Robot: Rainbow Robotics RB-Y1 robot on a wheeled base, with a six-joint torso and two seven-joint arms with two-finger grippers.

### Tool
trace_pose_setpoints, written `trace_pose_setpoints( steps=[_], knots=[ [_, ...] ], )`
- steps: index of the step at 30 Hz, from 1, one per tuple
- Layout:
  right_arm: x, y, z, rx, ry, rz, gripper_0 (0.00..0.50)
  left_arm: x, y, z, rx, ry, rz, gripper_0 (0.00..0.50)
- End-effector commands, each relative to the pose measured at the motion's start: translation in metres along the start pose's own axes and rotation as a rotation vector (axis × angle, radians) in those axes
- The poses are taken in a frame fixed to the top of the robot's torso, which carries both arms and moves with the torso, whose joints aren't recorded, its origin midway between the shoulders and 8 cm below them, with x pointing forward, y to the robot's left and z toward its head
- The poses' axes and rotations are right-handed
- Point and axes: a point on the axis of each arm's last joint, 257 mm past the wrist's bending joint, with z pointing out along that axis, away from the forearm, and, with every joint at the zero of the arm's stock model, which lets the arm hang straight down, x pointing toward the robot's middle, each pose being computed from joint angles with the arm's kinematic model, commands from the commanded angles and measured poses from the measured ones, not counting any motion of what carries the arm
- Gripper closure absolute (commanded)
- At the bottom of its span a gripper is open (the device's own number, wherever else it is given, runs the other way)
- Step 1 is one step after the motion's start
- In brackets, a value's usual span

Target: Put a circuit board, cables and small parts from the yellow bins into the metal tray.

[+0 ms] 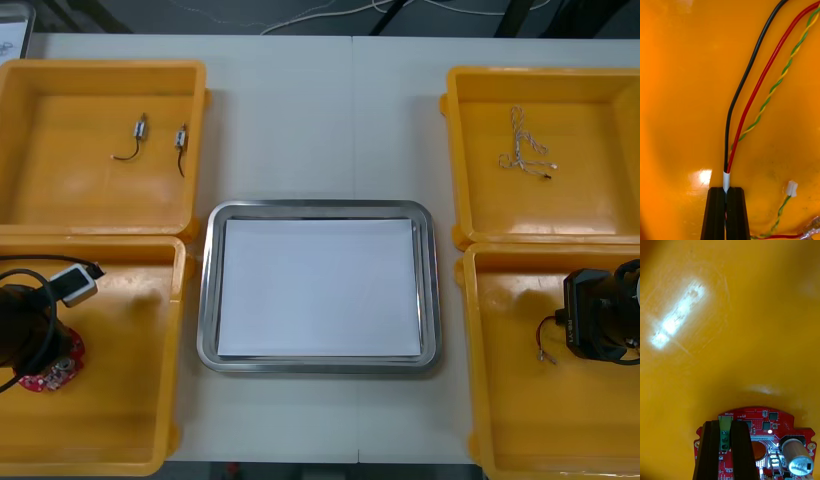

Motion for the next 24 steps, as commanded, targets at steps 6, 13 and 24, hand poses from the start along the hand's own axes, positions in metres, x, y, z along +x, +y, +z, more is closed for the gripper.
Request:
trace_pose_setpoints(
  steps=[6, 13, 24],
  knots=[
    [0.011, -0.001, -0.004, 0.013, 0.012, -0.055, 0.500, -0.014, 0.029, -0.051, -0.018, -0.057, 0.027, 0.500],
    [0.009, 0.002, -0.041, 0.050, -0.015, -0.090, 0.500, -0.020, 0.041, -0.075, -0.055, -0.052, -0.013, 0.500],
    [0.007, 0.019, -0.090, 0.007, -0.062, -0.178, 0.500, -0.040, 0.036, -0.101, -0.066, -0.072, -0.166, 0.500]
  ],
)
